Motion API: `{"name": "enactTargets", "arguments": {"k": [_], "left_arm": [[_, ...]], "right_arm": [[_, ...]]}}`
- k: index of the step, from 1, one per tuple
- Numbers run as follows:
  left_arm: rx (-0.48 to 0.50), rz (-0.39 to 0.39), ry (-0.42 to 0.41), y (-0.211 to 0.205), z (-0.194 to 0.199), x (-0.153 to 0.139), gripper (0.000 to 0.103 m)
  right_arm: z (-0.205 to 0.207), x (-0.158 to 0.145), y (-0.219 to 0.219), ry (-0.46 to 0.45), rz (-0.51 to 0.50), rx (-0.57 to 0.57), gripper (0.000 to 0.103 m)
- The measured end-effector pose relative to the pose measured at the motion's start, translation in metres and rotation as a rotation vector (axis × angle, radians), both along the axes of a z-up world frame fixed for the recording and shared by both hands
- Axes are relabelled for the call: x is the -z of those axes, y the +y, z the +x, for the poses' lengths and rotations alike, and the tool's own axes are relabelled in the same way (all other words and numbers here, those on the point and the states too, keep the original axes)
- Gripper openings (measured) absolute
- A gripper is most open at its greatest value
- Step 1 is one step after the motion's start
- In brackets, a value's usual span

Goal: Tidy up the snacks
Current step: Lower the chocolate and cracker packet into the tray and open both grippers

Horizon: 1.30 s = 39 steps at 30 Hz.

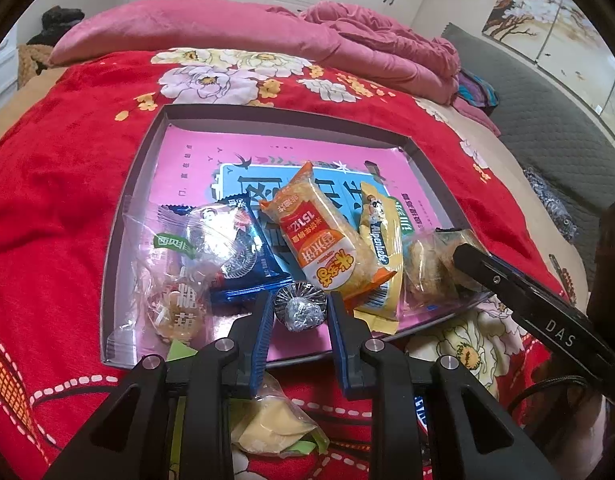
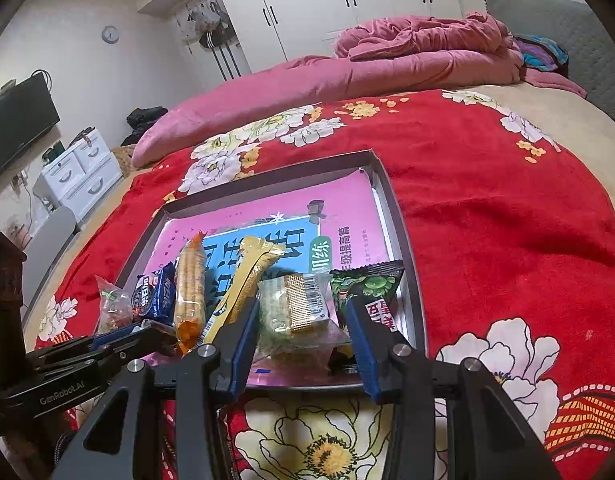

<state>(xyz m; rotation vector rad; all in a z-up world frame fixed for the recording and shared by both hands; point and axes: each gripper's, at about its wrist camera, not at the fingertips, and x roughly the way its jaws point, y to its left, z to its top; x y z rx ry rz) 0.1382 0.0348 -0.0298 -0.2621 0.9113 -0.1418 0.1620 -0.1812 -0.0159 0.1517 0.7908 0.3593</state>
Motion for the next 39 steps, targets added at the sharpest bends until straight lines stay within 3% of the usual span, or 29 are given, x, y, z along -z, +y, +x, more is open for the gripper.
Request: {"name": "enactTargets", "arguments": {"k": [39], "left_arm": [[0.004,-0.016,0.007,-0.001,0.001,0.001,0.028]], "right_arm": [[-0.005,-0.007,-0.012,-0.028,-0.012,0.041,0.049]]}}
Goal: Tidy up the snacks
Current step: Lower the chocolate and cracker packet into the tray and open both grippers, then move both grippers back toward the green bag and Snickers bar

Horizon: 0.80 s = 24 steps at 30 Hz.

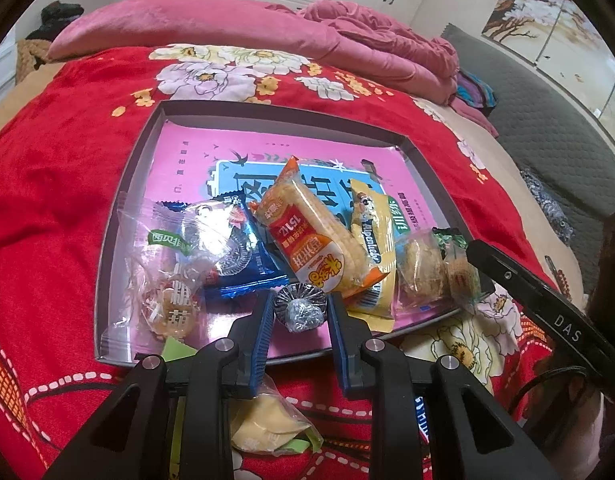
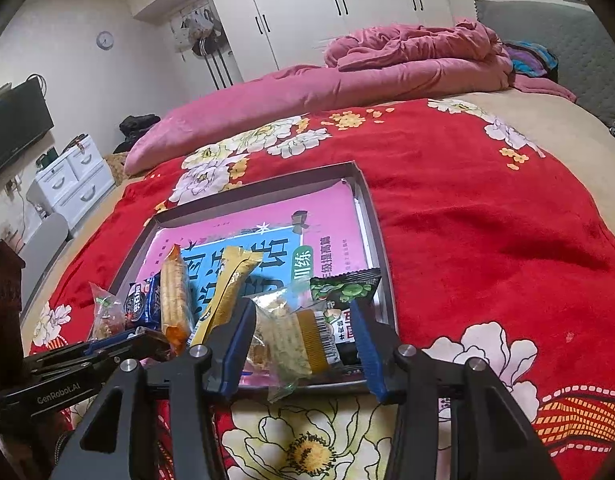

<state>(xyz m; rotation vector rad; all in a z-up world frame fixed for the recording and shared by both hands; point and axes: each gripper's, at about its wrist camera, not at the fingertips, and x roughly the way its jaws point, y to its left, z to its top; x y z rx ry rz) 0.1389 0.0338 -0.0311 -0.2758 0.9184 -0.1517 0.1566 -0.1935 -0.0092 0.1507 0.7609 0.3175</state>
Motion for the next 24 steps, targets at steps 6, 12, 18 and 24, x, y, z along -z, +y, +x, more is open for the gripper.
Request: {"name": "enactTargets", "arguments": {"k": [6,12,18,24], "left_arm": [[-0.004,-0.002,-0.008,0.0,-0.002,-0.002,0.034],[-0.01,-0.008,-0.017,0.001,-0.003,-0.005,0.043],[-0.01,-0.011,-0.029,0.002,-0.004,-0.008,0.055],[-0.01,-0.01,-0.047,0.002,-0.008,-0.012,0.063]], "right_arm": [[-0.001,-0.001,0.0,-0.005,-0.001,-0.006,0.049],[-0.002,-0.003,0.0,-0.015,0.002,-0.006,0.053],[-0.005,-0.006,-0.001,-0.031,0.013,-0.016,0.057],[-0.008,-0.01,0.001,-0.048,0.008,-0.028,0.058]]}}
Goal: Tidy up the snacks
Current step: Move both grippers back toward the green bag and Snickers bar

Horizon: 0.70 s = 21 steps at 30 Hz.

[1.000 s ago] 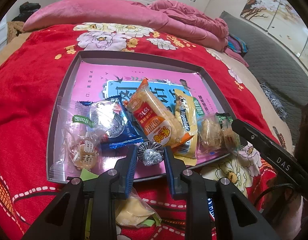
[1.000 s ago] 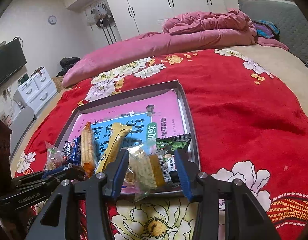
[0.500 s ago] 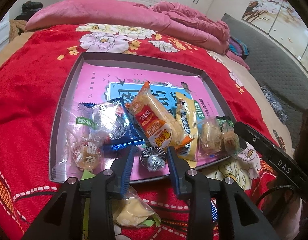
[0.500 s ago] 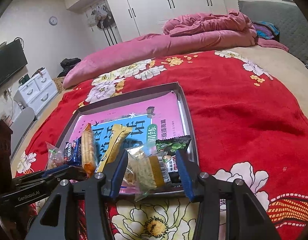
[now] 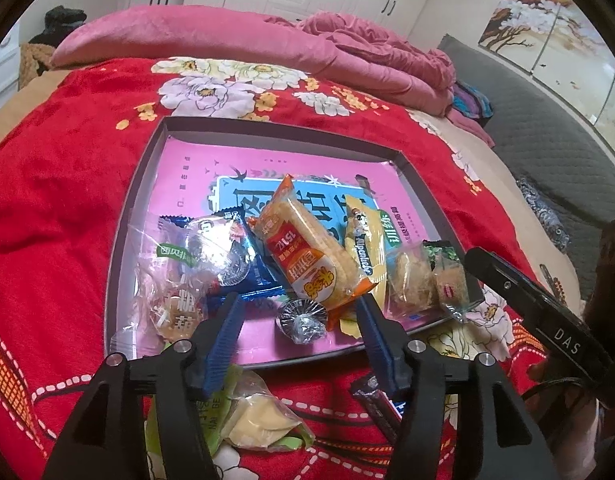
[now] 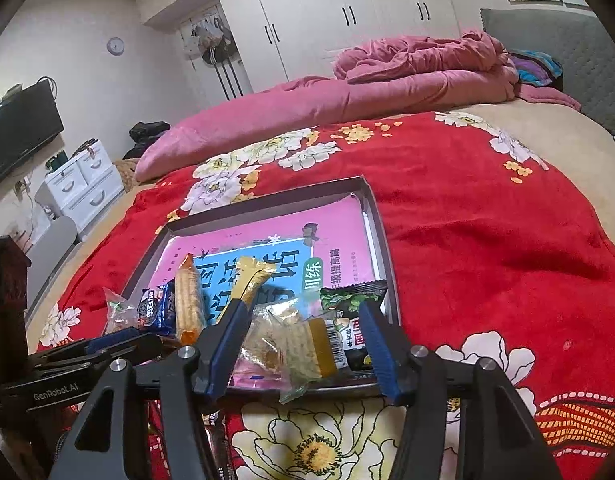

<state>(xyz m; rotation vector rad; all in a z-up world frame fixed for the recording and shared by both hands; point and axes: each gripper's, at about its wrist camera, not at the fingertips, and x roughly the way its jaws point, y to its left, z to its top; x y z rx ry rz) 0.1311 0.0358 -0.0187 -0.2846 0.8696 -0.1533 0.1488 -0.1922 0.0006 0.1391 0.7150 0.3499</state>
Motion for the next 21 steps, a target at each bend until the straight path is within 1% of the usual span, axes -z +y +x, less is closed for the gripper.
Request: {"name": "enactTargets", "arguments": {"k": [2,7,14,18,21], "left_arm": [[-0.003,0.003,-0.01,0.001,-0.001,-0.002,0.068],[-0.014,-0.003,-0.054,0.005,-0.007,-0.011,0.073],[-0.066,-0.016,-0.088,0.021,-0.018,-0.02,0.074],[-0.091,-0.039,-0.073,0.033,-0.026,-0.02,0.074],[-0.098,-0.036,-0.068,0.039,-0.033,-0.021,0.074]], "right_arm": [[-0.001,-0.001,0.0,-0.005,-0.001,-0.004,0.059],[-0.005,-0.005,0.002,-0.028,-0.012,-0.021,0.063],[-0.011,-0.008,0.001,-0.039,-0.024,-0.045,0.066],[-0.015,-0.009,0.001,-0.039,-0.036,-0.065,0.066],[-0.022,-0.008,0.003,-0.038,-0.055,-0.09,0.067]]}}
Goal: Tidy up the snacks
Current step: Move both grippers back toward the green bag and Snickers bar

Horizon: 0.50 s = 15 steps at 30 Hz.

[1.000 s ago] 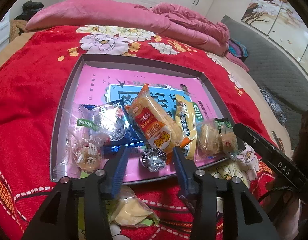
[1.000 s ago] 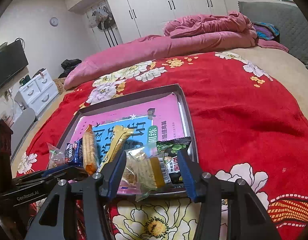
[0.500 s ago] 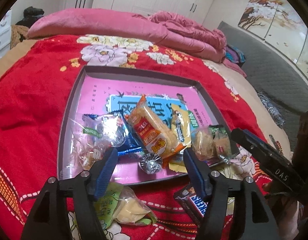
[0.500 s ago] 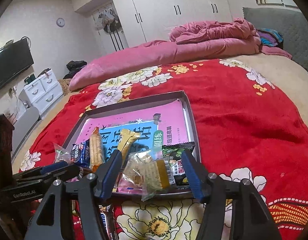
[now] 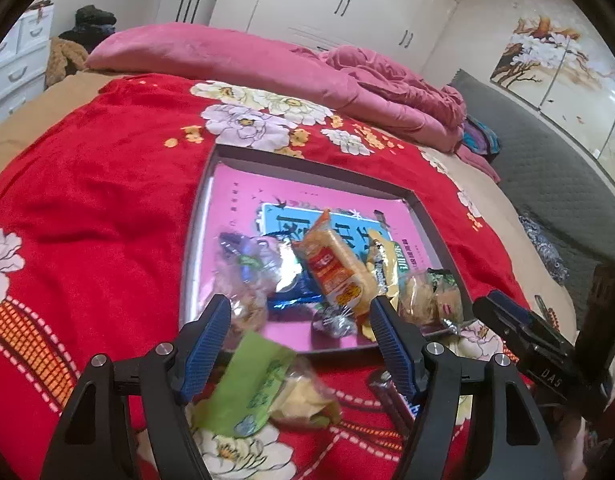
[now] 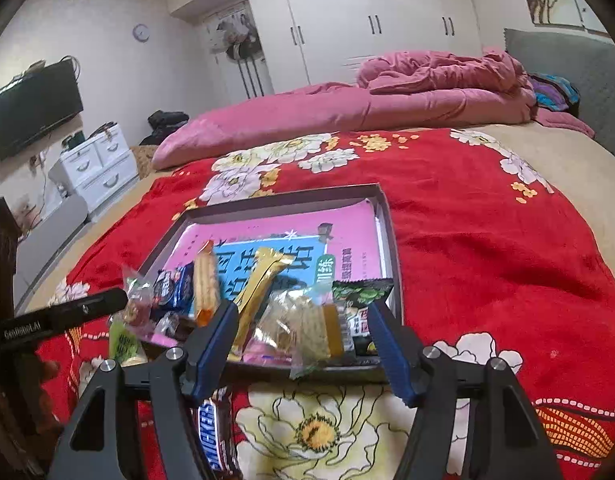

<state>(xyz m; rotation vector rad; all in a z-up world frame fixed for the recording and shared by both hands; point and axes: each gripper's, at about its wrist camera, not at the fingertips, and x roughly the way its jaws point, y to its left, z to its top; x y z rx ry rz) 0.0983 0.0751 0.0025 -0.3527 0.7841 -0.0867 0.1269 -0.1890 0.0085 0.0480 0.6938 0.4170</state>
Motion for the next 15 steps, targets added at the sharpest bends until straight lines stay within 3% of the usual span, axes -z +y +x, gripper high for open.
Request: {"name": "enactTargets", "arguments": {"k": [15], "left_arm": [[0.026,0.043,0.099,-0.003,-0.026,0.015,0.074]], "right_arm": [[-0.038,0.009,0.026,0.02,-0.074,-0.139,0.067]]}}
